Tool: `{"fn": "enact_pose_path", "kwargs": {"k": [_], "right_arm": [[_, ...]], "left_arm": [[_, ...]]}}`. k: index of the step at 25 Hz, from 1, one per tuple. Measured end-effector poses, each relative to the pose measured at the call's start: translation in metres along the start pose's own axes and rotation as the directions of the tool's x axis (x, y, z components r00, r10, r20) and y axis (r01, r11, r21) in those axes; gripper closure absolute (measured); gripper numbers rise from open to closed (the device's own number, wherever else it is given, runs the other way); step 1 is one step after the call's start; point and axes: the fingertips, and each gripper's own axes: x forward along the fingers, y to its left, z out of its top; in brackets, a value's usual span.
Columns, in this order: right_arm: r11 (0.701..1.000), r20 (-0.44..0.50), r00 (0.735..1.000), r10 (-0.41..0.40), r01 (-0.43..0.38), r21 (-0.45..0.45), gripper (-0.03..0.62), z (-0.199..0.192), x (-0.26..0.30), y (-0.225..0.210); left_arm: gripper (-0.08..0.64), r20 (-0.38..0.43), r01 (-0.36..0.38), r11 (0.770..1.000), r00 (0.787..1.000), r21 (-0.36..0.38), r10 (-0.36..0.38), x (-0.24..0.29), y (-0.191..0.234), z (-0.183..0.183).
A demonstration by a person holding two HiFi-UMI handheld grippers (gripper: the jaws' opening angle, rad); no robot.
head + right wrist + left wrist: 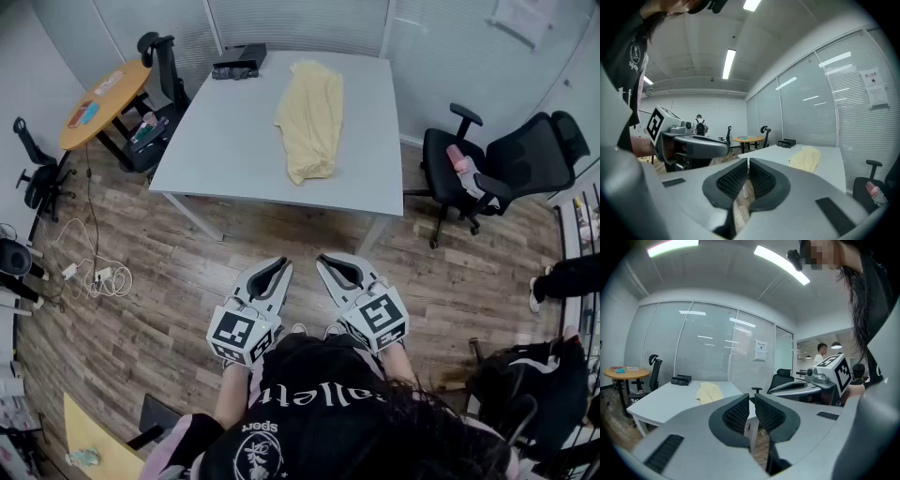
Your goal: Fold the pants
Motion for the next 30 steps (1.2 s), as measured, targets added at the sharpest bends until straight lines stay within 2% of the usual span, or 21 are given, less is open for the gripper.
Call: {"fn": "enact_pose_path", "kwargs": {"k": [21, 30], "right_arm": [[0.999, -0.014, 0.999, -0.036, 0.036, 0.031, 0.561, -0.002, 0.037, 0.036], [0.996, -0.073, 0.995, -0.074, 0.077, 0.04, 0.561, -0.02, 0.036, 0.049]], "left_arm": [[0.505, 0.005, 0.039, 0.999, 0.999, 0.008, -0.039, -0.034, 0.04, -0.012], [0.505, 0.005, 0.073, 0.996, 0.997, -0.047, -0.073, -0.04, 0.046, -0.028]]}}
